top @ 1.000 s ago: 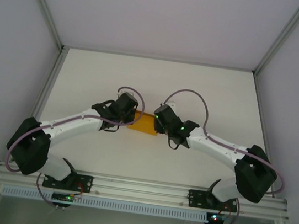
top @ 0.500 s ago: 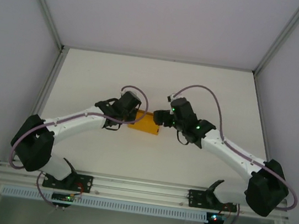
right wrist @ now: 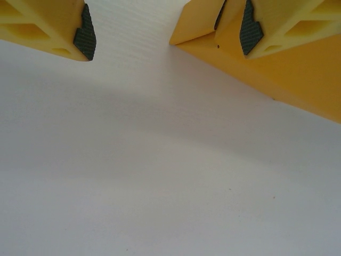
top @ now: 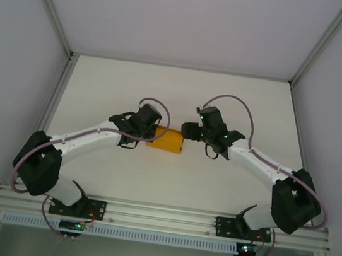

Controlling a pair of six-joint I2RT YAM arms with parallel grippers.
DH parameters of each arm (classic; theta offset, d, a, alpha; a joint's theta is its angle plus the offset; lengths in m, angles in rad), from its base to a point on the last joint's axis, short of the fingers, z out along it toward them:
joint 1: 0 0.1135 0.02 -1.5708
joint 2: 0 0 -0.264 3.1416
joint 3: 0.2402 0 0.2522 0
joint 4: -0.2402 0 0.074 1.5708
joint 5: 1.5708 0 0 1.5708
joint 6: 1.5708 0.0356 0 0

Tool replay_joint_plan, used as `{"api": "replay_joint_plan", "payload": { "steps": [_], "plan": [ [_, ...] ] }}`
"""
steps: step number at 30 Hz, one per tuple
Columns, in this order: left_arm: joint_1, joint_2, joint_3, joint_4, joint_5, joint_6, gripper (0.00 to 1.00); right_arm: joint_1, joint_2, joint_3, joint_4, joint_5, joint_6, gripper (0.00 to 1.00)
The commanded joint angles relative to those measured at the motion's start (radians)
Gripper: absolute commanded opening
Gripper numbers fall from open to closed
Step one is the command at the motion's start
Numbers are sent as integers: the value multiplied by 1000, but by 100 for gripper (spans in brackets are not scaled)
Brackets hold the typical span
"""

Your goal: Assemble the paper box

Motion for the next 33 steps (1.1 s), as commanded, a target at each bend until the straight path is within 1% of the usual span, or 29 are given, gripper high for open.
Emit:
{"api": "replay_joint_plan", "payload": {
  "steps": [1,2,7,9,11,13,15,17,20,21,22,23,26,29,33],
  "plan": [
    [-11,28,-11,-147,102,41,11,4,16,-6,-40,-16,-3,73],
    [-10,19,-9,-144,107,47,15,10,16,-23,-37,-15,-2,73],
    [9,-5,28,-151,165,79,23,36,25,-62,-64,19,0,73],
    [15,-18,50,-157,183,95,28,52,24,-77,-71,48,0,73],
    [28,-32,73,-166,199,110,39,66,24,-91,-80,76,0,73],
    [36,-45,95,-178,220,126,47,69,25,-104,-86,81,10,73],
    [43,-59,118,-192,259,148,54,70,25,-116,-97,75,32,73],
    [50,-71,134,-212,304,165,65,70,25,-123,-94,71,36,73],
    [57,-88,149,-244,346,167,74,70,32,-128,-93,72,41,73],
    [62,-95,149,-245,353,160,80,72,33,-129,-92,76,40,73],
    [68,-104,149,-244,354,143,91,71,37,-133,-94,79,41,73],
    [83,-109,149,-241,353,122,100,72,38,-135,-96,80,41,73],
    [149,-106,166,-229,378,80,100,71,43,-144,-95,81,40,73],
    [209,-92,165,-180,398,53,99,73,52,-148,-97,84,37,73],
    [301,-55,134,-120,525,17,100,75,59,-154,-95,96,33,73]
  ]
}}
